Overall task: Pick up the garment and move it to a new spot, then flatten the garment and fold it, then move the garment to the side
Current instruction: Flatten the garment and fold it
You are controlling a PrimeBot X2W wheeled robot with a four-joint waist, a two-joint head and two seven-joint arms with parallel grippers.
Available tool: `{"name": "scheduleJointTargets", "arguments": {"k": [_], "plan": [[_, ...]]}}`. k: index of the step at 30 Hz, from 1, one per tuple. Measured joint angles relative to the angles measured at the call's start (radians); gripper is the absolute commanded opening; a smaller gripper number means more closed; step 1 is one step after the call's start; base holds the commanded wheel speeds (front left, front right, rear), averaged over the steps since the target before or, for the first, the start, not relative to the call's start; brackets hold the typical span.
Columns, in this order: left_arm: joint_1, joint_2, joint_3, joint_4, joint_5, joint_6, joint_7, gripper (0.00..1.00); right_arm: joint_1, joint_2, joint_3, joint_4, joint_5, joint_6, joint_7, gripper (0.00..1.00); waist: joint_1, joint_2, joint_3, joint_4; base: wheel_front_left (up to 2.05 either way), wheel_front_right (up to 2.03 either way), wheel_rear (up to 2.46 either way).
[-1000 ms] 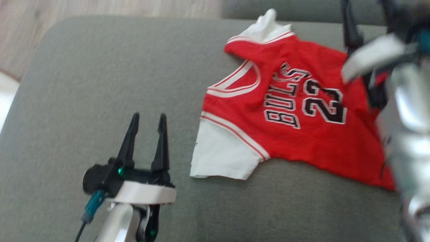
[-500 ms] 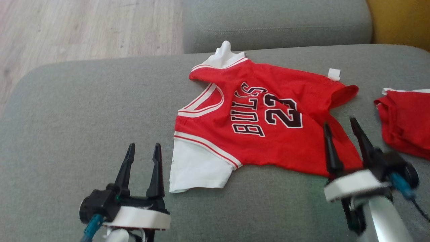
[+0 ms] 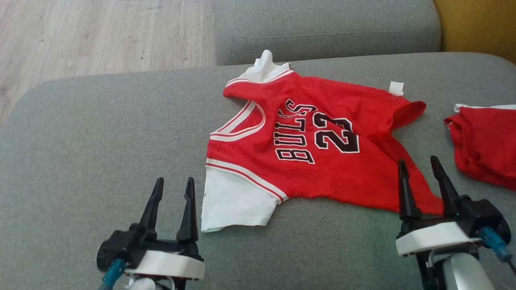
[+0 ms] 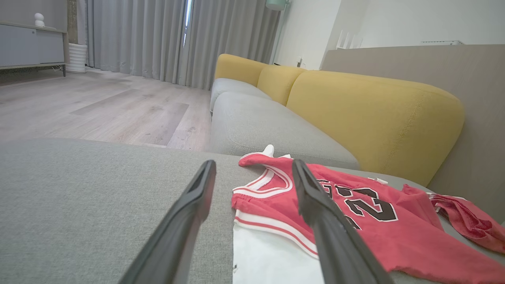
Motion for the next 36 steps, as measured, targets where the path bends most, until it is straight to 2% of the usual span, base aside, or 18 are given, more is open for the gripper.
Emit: {"name": "scheduleJointTargets", "arguments": {"k": [22, 31, 36], "plan": [[-0.003, 0.0, -0.005, 0.045, 0.016, 0.0, 0.0, 1.0, 0.0, 0.0, -0.003, -0.007, 0.008, 0.0, 0.0, 1.0, 0.0, 0.0, 0.016, 0.009, 0.0, 0.0, 0.0], [-0.019, 0.0, -0.096, 0.227, 0.032, 0.004, 0.012, 1.0, 0.0, 0.0, 0.002, -0.007, 0.008, 0.0, 0.0, 1.0, 0.0, 0.0, 0.031, -0.002, 0.0, 0.0, 0.0], [-0.089, 0.0, -0.13, 0.327, 0.034, 0.049, 0.097, 1.0, -0.002, 0.001, 0.006, -0.006, 0.01, 0.0, 0.0, 1.0, 0.0001, 0.0, 0.046, -0.016, 0.0, 0.0, 0.0]]}}
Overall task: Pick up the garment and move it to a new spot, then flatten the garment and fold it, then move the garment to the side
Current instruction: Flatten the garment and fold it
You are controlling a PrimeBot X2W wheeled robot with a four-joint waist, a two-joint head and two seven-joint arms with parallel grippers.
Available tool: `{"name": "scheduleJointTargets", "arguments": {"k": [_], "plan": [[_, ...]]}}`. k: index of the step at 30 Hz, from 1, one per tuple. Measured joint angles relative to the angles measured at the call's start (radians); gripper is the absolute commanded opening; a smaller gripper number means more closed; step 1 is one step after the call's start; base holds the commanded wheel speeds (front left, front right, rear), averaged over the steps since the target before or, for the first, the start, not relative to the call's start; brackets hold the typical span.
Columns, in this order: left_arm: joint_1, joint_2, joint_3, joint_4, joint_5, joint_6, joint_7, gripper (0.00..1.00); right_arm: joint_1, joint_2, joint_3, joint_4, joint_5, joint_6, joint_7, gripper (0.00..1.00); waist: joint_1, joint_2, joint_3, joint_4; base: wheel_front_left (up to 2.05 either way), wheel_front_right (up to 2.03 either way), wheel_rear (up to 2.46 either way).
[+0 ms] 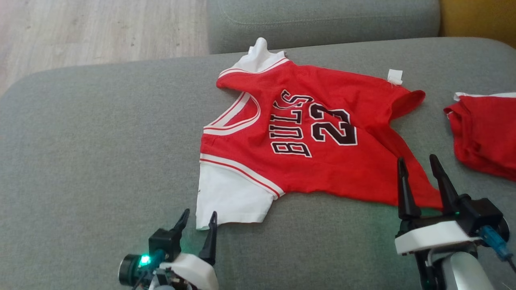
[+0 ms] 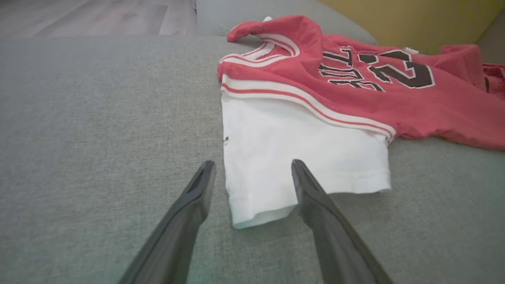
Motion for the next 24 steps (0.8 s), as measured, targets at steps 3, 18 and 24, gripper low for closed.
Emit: {"name": "scheduleJointTargets", "arguments": {"k": [3, 18, 24], "plan": [[-0.024, 0.0, 0.0, 0.038, 0.001, 0.04, 0.026, 1.0, 0.0, 0.0, 0.003, 0.0, 0.007, 0.0, 0.0, 1.0, -0.0001, 0.0, 0.006, -0.009, 0.0, 0.0, 0.0], [-0.087, 0.0, -0.033, 0.105, -0.001, 0.047, 0.14, 0.0, -0.017, 0.0, 0.001, 0.001, 0.009, 0.0, 0.0, 1.0, 0.0, 0.0, 0.027, -0.036, 0.0, 0.0, 0.0], [-0.079, 0.0, 0.017, 0.049, -0.055, 0.053, -0.015, 0.0, -0.016, 0.0, -0.022, 0.08, 0.0, 0.0, 0.0, 1.0, 0.0, 0.0, 0.019, -0.035, 0.0, 0.0, 0.0]]}}
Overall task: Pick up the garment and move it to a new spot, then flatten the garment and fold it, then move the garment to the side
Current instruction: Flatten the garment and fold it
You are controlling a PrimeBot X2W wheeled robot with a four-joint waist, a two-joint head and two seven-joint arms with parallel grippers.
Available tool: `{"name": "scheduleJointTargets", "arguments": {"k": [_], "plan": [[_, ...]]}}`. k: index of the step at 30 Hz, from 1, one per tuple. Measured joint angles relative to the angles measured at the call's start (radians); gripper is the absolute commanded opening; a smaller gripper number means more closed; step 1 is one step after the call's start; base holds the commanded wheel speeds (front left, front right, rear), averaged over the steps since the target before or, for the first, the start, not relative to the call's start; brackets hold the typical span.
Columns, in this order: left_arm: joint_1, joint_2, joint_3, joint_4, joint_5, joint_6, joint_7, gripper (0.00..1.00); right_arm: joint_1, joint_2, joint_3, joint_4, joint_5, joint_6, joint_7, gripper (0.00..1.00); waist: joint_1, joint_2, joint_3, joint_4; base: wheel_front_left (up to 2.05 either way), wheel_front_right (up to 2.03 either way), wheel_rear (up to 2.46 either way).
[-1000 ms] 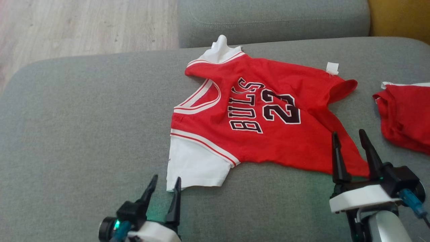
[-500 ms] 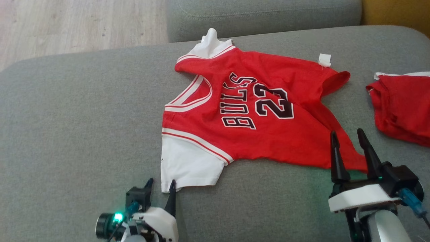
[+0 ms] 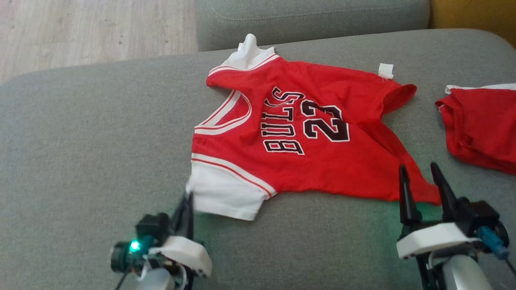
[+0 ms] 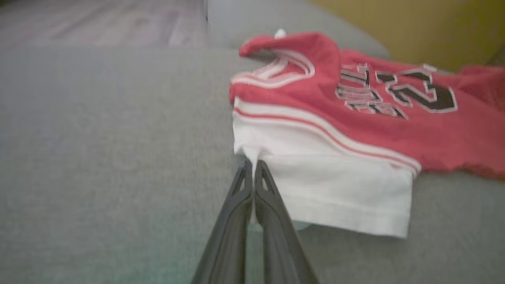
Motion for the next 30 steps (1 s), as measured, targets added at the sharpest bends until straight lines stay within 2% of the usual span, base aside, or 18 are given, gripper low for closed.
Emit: {"name": "scheduleJointTargets", "arguments": {"k": [4, 14, 29, 30], "plan": [[-0.001, 0.0, 0.042, -0.064, -0.01, 0.013, -0.064, 0.0, 0.0, 0.0, -0.03, 0.105, -0.013, 0.0, 0.002, 1.0, 0.0, 0.0, -0.005, 0.002, 0.0, 0.0, 0.0], [0.025, 0.0, 0.076, -0.156, 0.006, 0.013, -0.076, 0.0, -0.044, 0.001, -0.106, 0.31, 0.033, 0.0, 0.065, 1.0, 0.0, 0.0, -0.008, 0.001, 0.0, 0.0, 0.0], [0.046, 0.0, 0.086, -0.183, 0.02, 0.012, -0.076, 0.0, -0.121, 0.001, -0.129, 0.484, 0.052, 0.0, 0.056, 1.0, -0.0001, 0.0, -0.018, 0.005, 0.0, 0.0, 0.0], [0.047, 0.0, 0.086, -0.183, 0.02, 0.012, -0.076, 0.0, -0.126, 0.001, -0.127, 0.492, 0.058, 0.0, 0.056, 0.69, 0.0, 0.0, -0.018, 0.005, 0.0, 0.0, 0.0]]}}
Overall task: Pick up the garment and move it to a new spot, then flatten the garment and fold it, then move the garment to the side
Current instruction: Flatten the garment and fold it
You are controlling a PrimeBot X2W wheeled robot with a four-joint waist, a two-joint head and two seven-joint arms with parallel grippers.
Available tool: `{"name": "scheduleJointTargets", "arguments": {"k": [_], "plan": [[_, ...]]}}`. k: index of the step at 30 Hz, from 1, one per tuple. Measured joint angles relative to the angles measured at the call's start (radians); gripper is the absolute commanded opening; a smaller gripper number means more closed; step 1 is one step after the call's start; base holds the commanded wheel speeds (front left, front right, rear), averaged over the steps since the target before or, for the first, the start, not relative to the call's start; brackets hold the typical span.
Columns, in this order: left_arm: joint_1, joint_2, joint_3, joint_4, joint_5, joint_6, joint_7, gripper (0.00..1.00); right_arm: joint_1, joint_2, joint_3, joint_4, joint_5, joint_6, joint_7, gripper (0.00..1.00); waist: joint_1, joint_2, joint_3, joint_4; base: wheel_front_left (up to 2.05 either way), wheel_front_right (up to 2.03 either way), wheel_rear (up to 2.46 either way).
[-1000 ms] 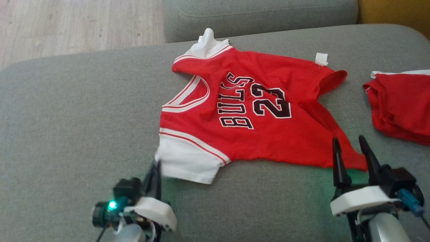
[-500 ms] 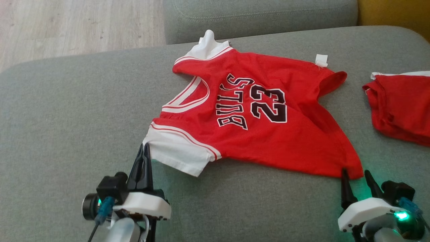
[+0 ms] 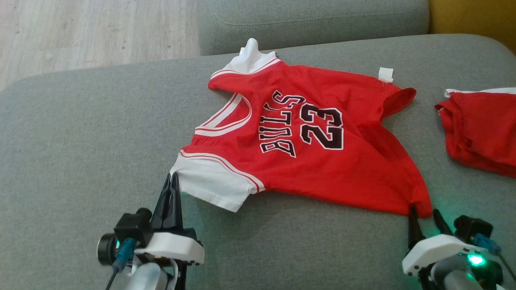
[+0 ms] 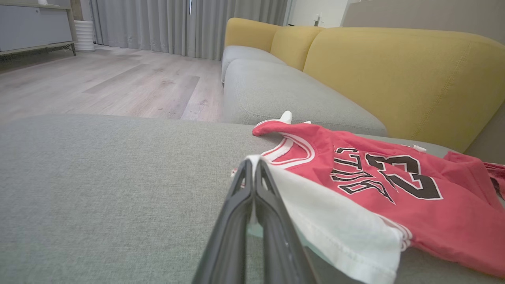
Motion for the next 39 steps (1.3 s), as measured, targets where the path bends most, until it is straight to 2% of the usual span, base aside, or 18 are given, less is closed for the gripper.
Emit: {"name": "scheduleJointTargets", "arguments": {"k": [1, 2, 8, 10, 15, 17, 20, 23, 28, 30, 37, 39], "plan": [[0.001, 0.0, 0.0, 0.0, 0.0, 0.0, 0.0, 0.0, -0.005, -0.001, 0.004, 0.007, 0.005, 0.0, -0.001, 0.11, 0.0, 0.0, 0.0, 0.0, 0.0, 0.0, 0.0], [0.003, 0.0, 0.0, 0.0, 0.0, 0.0, 0.0, 0.0, -0.009, -0.001, 0.01, 0.014, 0.007, 0.0, -0.004, 0.0, 0.0, 0.0, 0.0, -0.001, 0.0, 0.0, 0.0], [0.017, 0.0, 0.007, -0.009, 0.0, -0.001, 0.0, 0.0, -0.026, -0.001, 0.071, 0.009, 0.066, 0.0, -0.02, 0.0, 0.0, 0.0, -0.002, -0.006, 0.0, 0.0, 0.0], [0.016, 0.0, 0.026, -0.033, -0.003, -0.018, 0.0, 0.0, -0.03, -0.001, 0.099, -0.028, 0.087, 0.0, -0.032, 0.0, 0.0, 0.0, -0.004, -0.007, 0.0, 0.0, 0.0], [0.007, 0.0, 0.066, -0.141, -0.036, -0.069, 0.0, 0.0, -0.082, -0.001, 0.147, -0.209, 0.106, 0.0, -0.046, 0.0, 0.0001, 0.0, -0.014, -0.011, 0.0, 0.0, 0.0], [-0.014, -0.002, 0.087, -0.194, -0.081, -0.087, 0.0, 0.0, -0.109, -0.001, 0.159, -0.295, 0.095, 0.0, -0.047, 0.0, 0.0, 0.0, -0.019, -0.013, 0.0, 0.0, 0.0], [-0.082, -0.002, 0.12, -0.272, -0.128, -0.098, 0.0, 0.0, -0.153, -0.008, 0.182, -0.418, 0.081, 0.0, -0.048, 0.0, 0.0001, 0.0, -0.034, -0.016, 0.0, 0.0, 0.0], [-0.176, -0.003, 0.142, -0.361, -0.178, -0.098, -0.003, 0.0, -0.212, -0.052, 0.217, -0.545, 0.083, 0.0, -0.04, 0.0, 0.0001, 0.0, -0.053, -0.02, 0.0, 0.0, 0.0], [-0.308, -0.007, 0.165, -0.513, -0.257, -0.087, -0.006, 0.0, -0.303, -0.133, 0.265, -0.729, 0.11, 0.0, 0.02, 0.0, 0.0, 0.0, -0.086, -0.031, 0.0, 0.0, 0.0], [-0.332, -0.008, 0.166, -0.569, -0.276, -0.078, 0.029, 0.0, -0.312, -0.154, 0.277, -0.786, 0.116, 0.0, 0.05, 0.0, -0.0001, 0.0, -0.097, -0.036, 0.0, 0.0, 0.0], [-0.326, -0.002, 0.186, -0.761, -0.33, -0.02, 0.165, 0.0, -0.287, -0.168, 0.271, -0.947, 0.128, 0.0, 0.153, 0.0, -0.0001, 0.0, -0.118, -0.054, 0.0, 0.0, 0.0], [-0.31, 0.001, 0.189, -0.827, -0.35, 0.008, 0.216, 0.0, -0.256, -0.165, 0.251, -1.001, 0.128, 0.0, 0.192, 0.0, -0.0001, 0.0, -0.121, -0.056, 0.0, 0.0, 0.0]]}}
